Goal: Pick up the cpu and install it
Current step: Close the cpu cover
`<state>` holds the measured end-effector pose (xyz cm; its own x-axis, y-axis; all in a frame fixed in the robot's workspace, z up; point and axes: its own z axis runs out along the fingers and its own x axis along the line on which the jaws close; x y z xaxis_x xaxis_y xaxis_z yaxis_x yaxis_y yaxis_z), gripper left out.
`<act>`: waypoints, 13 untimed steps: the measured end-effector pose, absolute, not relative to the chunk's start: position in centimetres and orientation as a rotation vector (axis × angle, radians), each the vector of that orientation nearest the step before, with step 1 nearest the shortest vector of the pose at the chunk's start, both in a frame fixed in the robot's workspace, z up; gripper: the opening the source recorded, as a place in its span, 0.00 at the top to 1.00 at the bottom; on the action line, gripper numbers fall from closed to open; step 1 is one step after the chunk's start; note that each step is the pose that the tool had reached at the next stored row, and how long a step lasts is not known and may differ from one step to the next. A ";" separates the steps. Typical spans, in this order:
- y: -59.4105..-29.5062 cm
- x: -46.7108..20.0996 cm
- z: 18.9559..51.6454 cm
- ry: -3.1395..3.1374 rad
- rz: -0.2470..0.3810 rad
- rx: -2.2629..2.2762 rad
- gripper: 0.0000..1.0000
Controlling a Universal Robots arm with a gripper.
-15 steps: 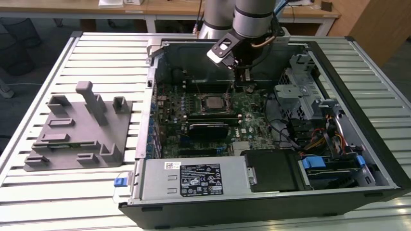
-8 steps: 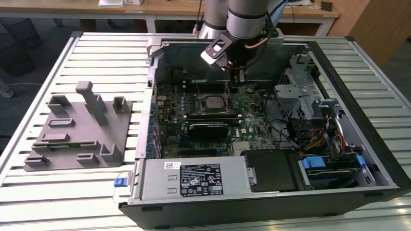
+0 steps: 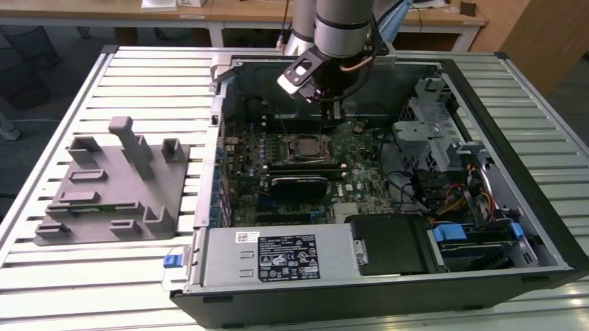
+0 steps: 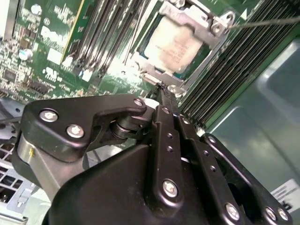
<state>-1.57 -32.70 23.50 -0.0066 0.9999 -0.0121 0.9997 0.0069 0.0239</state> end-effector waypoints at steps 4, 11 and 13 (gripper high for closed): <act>-32.7 -2.6 23.2 2.211 0.013 2.196 0.89; -32.7 -3.4 23.0 2.212 0.012 2.197 0.89; -32.7 -3.5 23.0 2.218 0.002 2.203 0.89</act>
